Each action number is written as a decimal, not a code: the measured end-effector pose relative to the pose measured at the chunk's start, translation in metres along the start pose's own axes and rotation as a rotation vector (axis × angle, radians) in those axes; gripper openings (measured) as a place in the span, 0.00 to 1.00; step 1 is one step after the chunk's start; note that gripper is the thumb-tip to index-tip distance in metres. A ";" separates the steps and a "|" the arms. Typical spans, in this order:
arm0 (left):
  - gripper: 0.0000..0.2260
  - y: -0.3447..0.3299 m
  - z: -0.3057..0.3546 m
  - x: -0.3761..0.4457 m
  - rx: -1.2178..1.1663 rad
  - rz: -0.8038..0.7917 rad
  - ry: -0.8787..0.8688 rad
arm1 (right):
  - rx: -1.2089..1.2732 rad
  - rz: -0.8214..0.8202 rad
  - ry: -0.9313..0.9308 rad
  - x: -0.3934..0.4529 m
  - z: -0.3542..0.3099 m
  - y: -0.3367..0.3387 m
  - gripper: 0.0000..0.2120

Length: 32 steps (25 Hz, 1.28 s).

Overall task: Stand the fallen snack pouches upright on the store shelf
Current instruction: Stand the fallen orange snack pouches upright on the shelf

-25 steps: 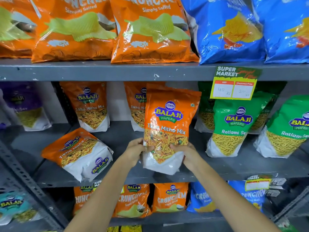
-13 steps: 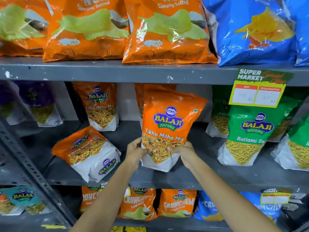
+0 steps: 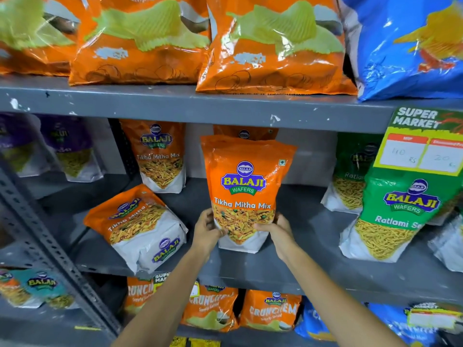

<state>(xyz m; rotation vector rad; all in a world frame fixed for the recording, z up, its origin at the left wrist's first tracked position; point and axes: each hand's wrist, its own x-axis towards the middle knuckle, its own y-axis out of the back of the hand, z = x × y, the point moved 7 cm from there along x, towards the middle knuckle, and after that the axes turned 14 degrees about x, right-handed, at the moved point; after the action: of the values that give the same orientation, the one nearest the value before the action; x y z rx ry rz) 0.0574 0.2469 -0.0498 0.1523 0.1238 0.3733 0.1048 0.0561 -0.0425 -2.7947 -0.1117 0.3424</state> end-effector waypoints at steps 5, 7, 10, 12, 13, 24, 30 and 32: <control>0.20 0.020 0.005 -0.012 0.010 0.226 0.068 | 0.087 0.219 0.231 -0.019 -0.014 0.015 0.13; 0.18 0.034 0.013 -0.021 0.002 0.306 0.055 | 0.034 0.294 0.307 -0.028 -0.022 0.020 0.13; 0.15 0.056 0.024 -0.041 0.023 0.423 0.031 | 0.006 0.273 0.366 -0.041 -0.032 0.017 0.10; 0.12 0.071 0.030 -0.053 0.017 0.468 0.039 | -0.018 0.234 0.388 -0.049 -0.035 0.011 0.08; 0.12 0.079 0.031 -0.057 0.031 0.488 0.046 | -0.035 0.214 0.398 -0.053 -0.036 0.008 0.08; 0.10 0.170 0.009 -0.083 0.021 0.686 0.198 | -0.252 -0.168 0.425 -0.077 -0.019 -0.089 0.10; 0.12 0.210 -0.021 -0.062 0.188 0.633 0.363 | -0.306 -0.246 0.322 -0.055 0.009 -0.155 0.11; 0.17 0.213 -0.036 -0.053 0.184 0.545 0.403 | -0.348 -0.249 0.274 -0.042 0.019 -0.177 0.11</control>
<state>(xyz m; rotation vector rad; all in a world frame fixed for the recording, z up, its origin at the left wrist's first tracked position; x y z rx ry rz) -0.0726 0.4279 -0.0442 0.2923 0.5210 0.9366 0.0522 0.2245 0.0067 -3.0844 -0.4914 -0.1342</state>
